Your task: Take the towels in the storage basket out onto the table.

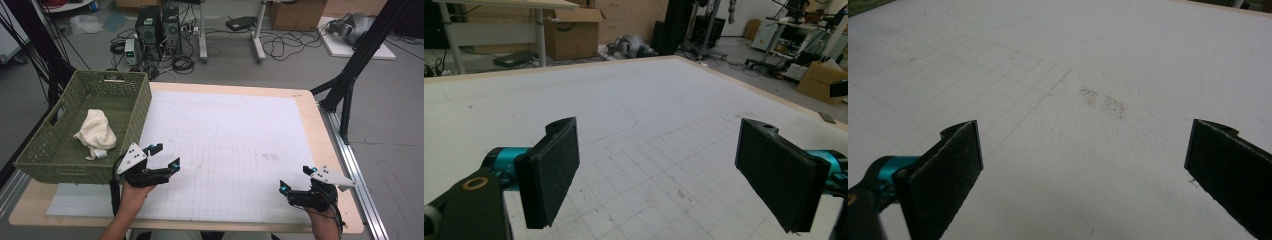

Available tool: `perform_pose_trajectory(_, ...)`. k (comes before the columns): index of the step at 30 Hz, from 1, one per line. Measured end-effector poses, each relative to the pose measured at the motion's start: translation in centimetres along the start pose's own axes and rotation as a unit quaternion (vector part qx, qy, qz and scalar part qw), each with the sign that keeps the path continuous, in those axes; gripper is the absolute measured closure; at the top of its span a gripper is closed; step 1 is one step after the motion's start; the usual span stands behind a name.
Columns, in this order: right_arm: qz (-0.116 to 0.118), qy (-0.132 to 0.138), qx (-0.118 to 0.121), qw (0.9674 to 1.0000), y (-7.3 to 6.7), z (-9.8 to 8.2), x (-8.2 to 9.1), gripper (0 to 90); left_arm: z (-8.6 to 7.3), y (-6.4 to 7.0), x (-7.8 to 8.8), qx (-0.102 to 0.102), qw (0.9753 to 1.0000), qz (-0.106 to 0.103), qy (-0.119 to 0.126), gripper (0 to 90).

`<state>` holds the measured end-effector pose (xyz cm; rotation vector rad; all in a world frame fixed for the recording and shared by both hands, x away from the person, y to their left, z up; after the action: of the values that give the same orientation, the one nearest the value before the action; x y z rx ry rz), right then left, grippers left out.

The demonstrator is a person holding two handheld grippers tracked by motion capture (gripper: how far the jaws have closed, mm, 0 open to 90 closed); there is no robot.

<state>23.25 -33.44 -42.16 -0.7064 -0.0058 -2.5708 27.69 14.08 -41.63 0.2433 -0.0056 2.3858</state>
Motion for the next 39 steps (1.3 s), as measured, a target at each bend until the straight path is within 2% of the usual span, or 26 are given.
perform_pose_trajectory(8,0.000,0.008,0.005,1.0000,-0.3,0.2,0.1,1.2,0.5,0.5,0.9,-0.009,0.9999,0.002,0.007,18.3)
perform_pose_trajectory(9,0.002,0.006,0.008,1.0000,-0.5,0.3,-0.1,1.2,0.9,0.5,1.3,-0.014,0.9998,0.005,0.011,18.3)
perform_pose_trajectory(12,0.005,0.003,0.017,0.9998,-0.7,0.3,-0.3,1.2,1.3,0.3,1.6,-0.011,0.9997,0.010,0.017,18.3)
perform_pose_trajectory(17,0.007,0.006,0.019,0.9998,-0.7,0.5,-0.6,1.2,2.8,-0.3,2.8,-0.009,0.9992,0.017,0.037,18.3)
perform_pose_trajectory(21,0.008,0.006,0.023,0.9997,-0.8,0.5,-0.7,1.2,4.2,-1.1,3.6,-0.007,0.9981,0.021,0.057,18.3)
perform_pose_trajectory(22,0.009,0.005,0.017,0.9998,-0.8,0.5,-0.8,1.2,4.6,-1.4,3.8,-0.007,0.9979,0.024,0.060,18.3)
perform_pose_trajectory(33,0.012,0.007,0.018,0.9997,-1.0,0.6,-1.0,1.2,7.4,-4.0,4.8,-0.011,0.9959,0.042,0.079,18.1)
perform_pose_trajectory(36,0.013,0.004,0.018,0.9997,-0.9,0.6,-1.0,1.2,8.0,-5.1,5.1,-0.011,0.9946,0.058,0.085,18.0)
perform_pose_trajectory(39,0.012,0.004,0.018,0.9998,-0.8,0.6,-1.0,1.2,8.5,-6.1,5.2,-0.007,0.9946,0.066,0.079,18.0)
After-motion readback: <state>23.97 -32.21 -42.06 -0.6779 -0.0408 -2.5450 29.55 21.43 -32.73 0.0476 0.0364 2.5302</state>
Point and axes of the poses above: each handheld gripper's, and its own axes: x roughly backward along the jaws, z roughly out of its top, y roughly to its right, the point moved 1 cm from there along -x, roughly forward along the jaws, and after that the axes turned 5 degrees about -x, right-handed, at the moved point
